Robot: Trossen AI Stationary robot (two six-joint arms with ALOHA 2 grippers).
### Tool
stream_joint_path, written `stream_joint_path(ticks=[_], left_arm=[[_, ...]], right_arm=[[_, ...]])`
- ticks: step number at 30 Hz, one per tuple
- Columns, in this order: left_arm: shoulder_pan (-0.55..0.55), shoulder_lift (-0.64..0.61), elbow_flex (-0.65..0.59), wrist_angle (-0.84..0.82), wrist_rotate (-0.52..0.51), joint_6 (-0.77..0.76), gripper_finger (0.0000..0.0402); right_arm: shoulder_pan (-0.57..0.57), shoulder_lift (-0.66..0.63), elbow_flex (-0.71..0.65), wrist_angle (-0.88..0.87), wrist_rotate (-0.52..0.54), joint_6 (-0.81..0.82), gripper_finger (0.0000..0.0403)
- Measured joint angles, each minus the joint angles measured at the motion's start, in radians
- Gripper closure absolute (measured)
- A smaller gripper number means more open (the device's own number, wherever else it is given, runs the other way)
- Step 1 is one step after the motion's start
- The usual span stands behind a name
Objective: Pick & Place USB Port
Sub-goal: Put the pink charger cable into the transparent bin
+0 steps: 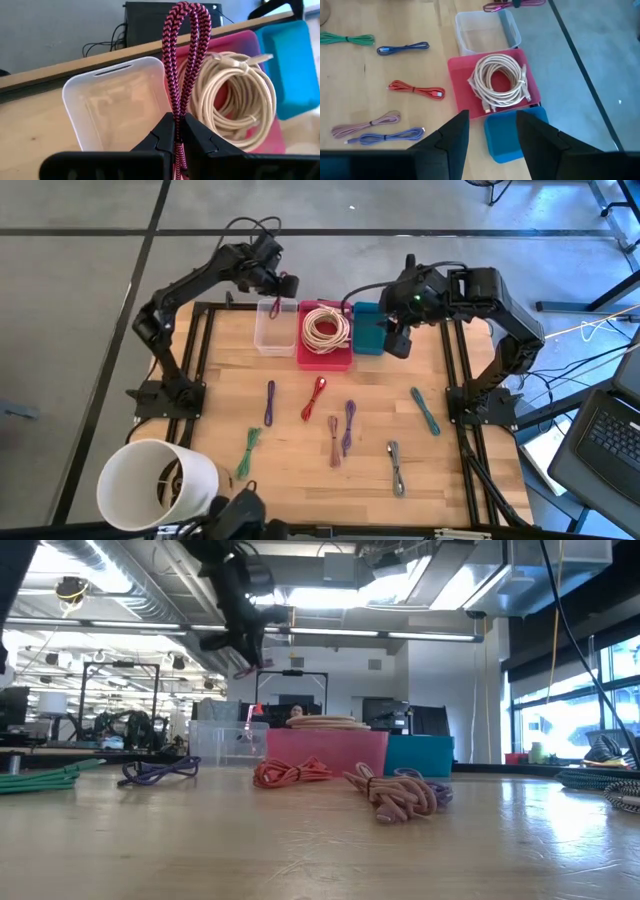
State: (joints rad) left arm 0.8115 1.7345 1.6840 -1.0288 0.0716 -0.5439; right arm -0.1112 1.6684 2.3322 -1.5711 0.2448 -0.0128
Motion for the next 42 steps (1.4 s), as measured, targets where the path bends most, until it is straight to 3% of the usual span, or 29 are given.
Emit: stream_joint_path(ticks=[10,17,24,30,42], left_arm=[[-0.002,0.098,-0.027,-0.03,-0.027,-0.045,0.039],[-0.002,0.099,-0.172,-0.009,-0.018,-0.097,0.039],[0.008,0.099,-0.273,0.151,0.015,-0.171,0.039],[0.05,0.099,-0.301,0.164,0.009,-0.188,0.039],[0.066,0.098,-0.353,0.193,-0.012,-0.223,0.039]], right_arm=[[-0.048,0.0,0.0,0.0,-0.013,-0.022,0.0237],[-0.052,0.0,0.0,0.0,-0.015,-0.049,0.0237],[-0.052,0.0,0.0,0.0,-0.032,-0.05,0.0237],[-0.052,0.0,0.0,0.0,-0.089,-0.048,0.0238],[-0.052,0.0,0.0,0.0,-0.091,-0.052,0.0238]])
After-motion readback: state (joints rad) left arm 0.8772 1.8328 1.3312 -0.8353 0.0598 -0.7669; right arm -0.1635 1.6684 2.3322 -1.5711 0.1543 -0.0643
